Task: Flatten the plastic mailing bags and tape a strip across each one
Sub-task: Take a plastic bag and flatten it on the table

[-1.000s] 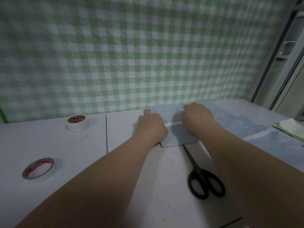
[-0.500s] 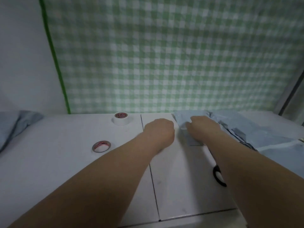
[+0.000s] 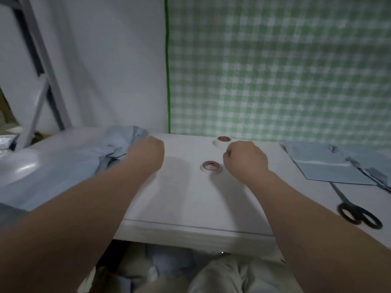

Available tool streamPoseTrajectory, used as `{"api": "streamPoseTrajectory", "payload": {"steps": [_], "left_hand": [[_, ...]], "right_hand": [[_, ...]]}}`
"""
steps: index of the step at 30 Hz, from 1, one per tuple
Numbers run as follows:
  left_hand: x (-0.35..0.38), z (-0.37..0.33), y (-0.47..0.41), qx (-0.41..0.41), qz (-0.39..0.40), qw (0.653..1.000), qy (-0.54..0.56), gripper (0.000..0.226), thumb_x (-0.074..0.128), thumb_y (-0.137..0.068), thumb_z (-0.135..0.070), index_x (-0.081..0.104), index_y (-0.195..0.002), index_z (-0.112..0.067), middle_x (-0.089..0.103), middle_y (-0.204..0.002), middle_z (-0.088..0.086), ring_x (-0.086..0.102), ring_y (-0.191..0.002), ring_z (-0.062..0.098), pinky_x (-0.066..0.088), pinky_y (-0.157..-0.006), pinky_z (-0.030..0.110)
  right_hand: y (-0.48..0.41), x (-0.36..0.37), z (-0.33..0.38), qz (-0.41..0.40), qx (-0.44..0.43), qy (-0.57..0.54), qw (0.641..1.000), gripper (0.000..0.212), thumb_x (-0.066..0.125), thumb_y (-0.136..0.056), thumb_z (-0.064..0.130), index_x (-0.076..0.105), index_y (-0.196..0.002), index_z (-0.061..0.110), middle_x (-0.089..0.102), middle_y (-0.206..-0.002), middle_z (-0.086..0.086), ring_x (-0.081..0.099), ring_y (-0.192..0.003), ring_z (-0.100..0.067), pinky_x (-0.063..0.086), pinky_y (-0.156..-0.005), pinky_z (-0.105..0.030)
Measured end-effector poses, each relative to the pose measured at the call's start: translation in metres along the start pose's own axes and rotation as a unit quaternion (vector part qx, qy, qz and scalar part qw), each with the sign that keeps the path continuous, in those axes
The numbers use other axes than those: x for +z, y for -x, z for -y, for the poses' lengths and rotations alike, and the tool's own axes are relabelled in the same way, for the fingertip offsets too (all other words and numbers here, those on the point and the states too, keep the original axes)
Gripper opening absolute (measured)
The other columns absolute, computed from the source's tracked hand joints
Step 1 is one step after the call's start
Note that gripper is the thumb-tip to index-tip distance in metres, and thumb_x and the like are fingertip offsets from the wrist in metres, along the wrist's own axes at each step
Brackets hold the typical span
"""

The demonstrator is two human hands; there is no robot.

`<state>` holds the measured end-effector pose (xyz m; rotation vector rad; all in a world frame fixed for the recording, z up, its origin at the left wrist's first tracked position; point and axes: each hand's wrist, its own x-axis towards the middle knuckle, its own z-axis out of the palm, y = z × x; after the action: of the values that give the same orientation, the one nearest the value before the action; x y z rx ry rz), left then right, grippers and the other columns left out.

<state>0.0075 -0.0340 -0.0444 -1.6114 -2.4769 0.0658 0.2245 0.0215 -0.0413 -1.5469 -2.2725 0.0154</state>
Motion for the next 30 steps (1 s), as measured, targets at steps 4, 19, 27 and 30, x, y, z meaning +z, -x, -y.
{"api": "streamPoseTrajectory", "payload": {"steps": [4, 19, 27, 30], "left_hand": [[0.015, 0.051, 0.015, -0.118, 0.054, 0.991, -0.024, 0.058, 0.064, -0.081, -0.020, 0.042, -0.134, -0.013, 0.039, -0.132, 0.011, 0.038, -0.127, 0.033, 0.042, -0.100, 0.047], [0.025, 0.045, -0.016, -0.021, 0.025, 0.985, 0.170, 0.041, 0.048, -0.094, -0.007, 0.046, -0.134, 0.001, 0.045, -0.141, 0.016, 0.041, -0.130, 0.029, 0.023, -0.104, 0.023], [0.024, -0.011, -0.012, -0.073, 0.096, 0.773, 0.623, 0.048, 0.047, -0.089, 0.013, 0.050, -0.133, -0.005, 0.063, -0.092, 0.019, 0.058, -0.073, 0.023, 0.055, -0.077, 0.035], [0.024, -0.008, -0.013, -0.073, 0.023, 0.853, 0.517, 0.046, 0.053, -0.085, 0.002, 0.056, -0.129, -0.010, 0.064, -0.112, 0.018, 0.063, -0.092, 0.029, 0.050, -0.079, 0.032]], "right_hand": [[0.003, 0.014, 0.025, 0.015, -0.007, 0.005, 1.000, 0.018, 0.049, -0.090, 0.025, 0.063, -0.094, 0.013, 0.062, -0.091, -0.004, 0.052, -0.075, -0.022, 0.037, -0.064, -0.027], [0.005, 0.030, 0.036, 0.024, 0.005, -0.056, 0.998, 0.021, 0.048, -0.090, 0.023, 0.069, -0.094, 0.020, 0.066, -0.096, 0.001, 0.059, -0.084, -0.023, 0.039, -0.063, -0.027], [0.007, 0.024, 0.041, 0.131, -0.008, -0.229, 0.965, 0.054, 0.048, -0.088, 0.052, 0.066, -0.089, 0.001, 0.070, -0.086, -0.009, 0.062, -0.075, -0.025, 0.054, -0.073, -0.035], [0.013, 0.019, 0.051, 0.231, -0.001, -0.262, 0.937, 0.062, 0.055, -0.080, 0.066, 0.064, -0.095, 0.006, 0.060, -0.092, -0.006, 0.057, -0.079, -0.018, 0.047, -0.071, -0.030]]}}
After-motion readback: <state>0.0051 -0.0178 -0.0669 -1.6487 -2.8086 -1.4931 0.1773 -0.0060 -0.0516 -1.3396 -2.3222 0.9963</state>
